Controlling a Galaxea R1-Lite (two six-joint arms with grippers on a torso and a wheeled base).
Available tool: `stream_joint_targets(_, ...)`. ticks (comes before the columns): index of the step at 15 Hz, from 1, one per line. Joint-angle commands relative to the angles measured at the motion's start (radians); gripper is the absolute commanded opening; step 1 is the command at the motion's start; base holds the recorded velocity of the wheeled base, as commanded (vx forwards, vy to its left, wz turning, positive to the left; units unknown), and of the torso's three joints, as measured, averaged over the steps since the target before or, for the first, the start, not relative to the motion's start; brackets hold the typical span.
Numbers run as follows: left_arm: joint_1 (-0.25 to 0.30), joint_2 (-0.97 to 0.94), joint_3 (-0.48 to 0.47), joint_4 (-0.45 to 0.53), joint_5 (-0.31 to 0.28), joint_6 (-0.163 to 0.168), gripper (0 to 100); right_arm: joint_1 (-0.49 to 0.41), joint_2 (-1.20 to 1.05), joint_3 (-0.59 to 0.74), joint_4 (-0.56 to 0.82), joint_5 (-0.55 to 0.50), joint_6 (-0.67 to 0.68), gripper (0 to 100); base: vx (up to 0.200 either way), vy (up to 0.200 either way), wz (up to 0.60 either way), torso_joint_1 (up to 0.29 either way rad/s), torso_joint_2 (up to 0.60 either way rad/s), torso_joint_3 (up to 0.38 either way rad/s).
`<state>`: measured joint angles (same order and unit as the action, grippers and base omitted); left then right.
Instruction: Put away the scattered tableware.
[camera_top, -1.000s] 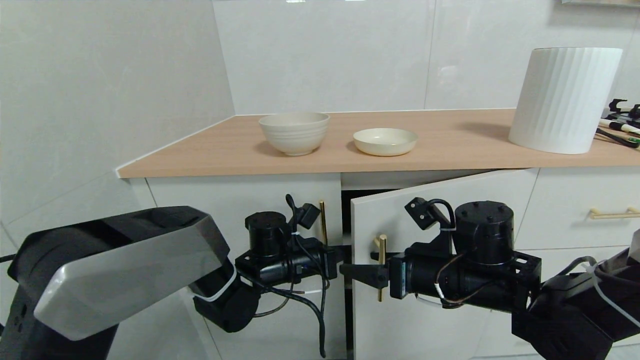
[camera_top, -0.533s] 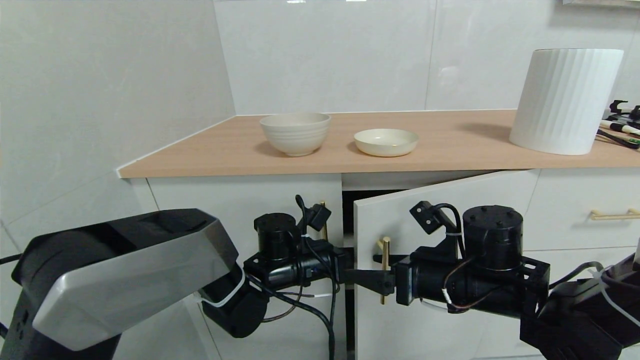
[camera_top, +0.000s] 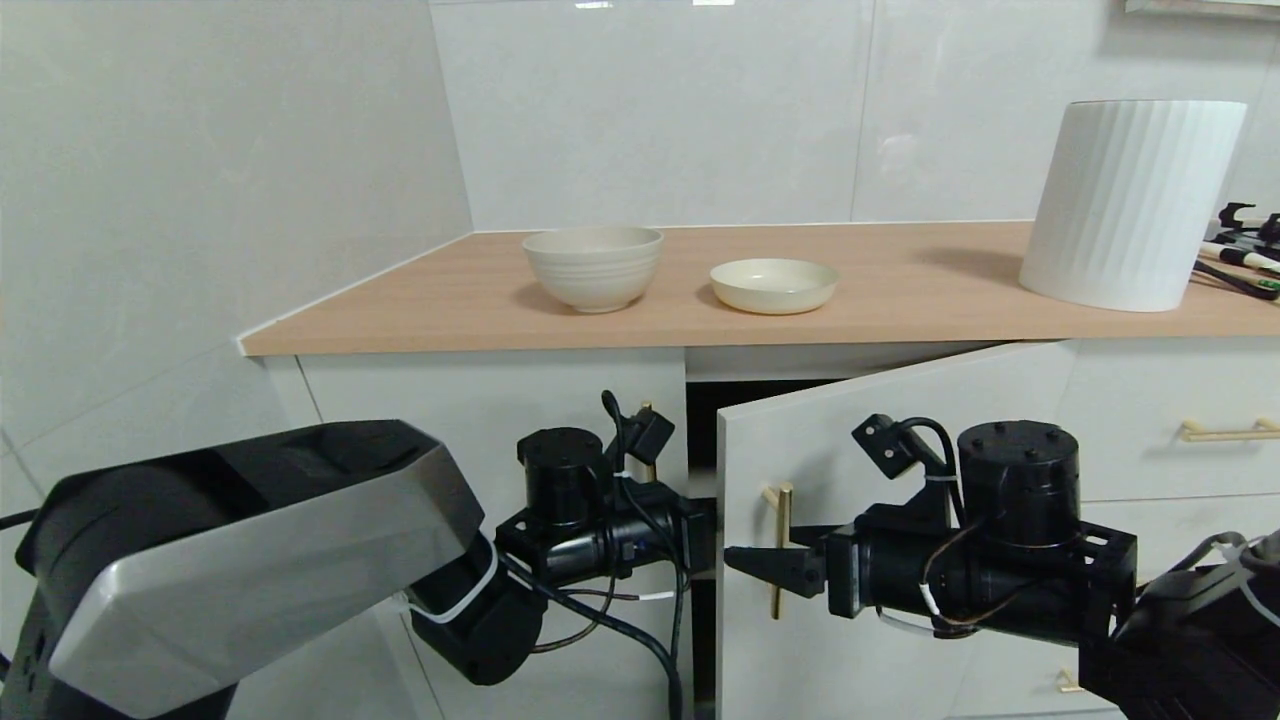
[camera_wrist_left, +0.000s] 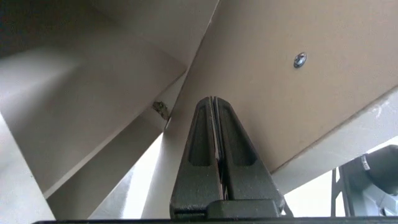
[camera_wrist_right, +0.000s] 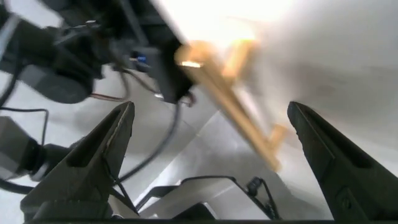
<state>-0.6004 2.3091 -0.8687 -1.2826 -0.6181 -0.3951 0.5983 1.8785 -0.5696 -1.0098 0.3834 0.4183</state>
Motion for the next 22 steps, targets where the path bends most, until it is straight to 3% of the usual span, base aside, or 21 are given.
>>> stream_joint_targets(1,-0.013,-0.02,0.008,-0.001,-0.008,-0.004,0,-0.02,-0.041,0.048,-0.001,-0.008,-0.01,100,0.0,0.0,0.0,0.0,0.0,0.0)
stream_joint_targets(5,-0.015,-0.062,0.023,0.0,-0.008,-0.016,0,-0.029,-0.226,0.27,0.069,-0.008,-0.15,100,0.0,0.0,0.0,0.0,0.0,0.0)
stream_joint_targets(8,-0.016,-0.085,0.048,0.0,-0.008,-0.019,0,-0.026,-0.346,0.356,0.128,-0.008,-0.154,100,0.0,0.0,0.0,0.0,0.0,0.0)
stream_joint_targets(10,-0.018,-0.088,0.054,0.0,-0.008,-0.021,0,-0.026,-0.361,0.369,0.134,-0.006,-0.154,100,0.0,0.0,0.0,0.0,0.0,0.0)
stream_joint_targets(14,-0.03,-0.094,0.089,-0.001,-0.008,-0.022,0,-0.026,-0.406,0.421,0.135,-0.008,-0.154,100,-0.2,0.0,0.0,0.004,0.0,0.006)
stream_joint_targets(17,-0.038,-0.079,0.063,0.006,-0.008,-0.022,0,-0.025,-0.426,0.433,0.135,-0.008,-0.156,100,-0.067,0.0,0.0,0.002,0.0,0.002)
stream_joint_targets(22,-0.053,-0.073,-0.042,0.158,-0.008,-0.022,0,0.014,-0.461,0.447,0.137,-0.009,-0.154,100,0.0,0.0,0.0,0.0,0.0,0.0)
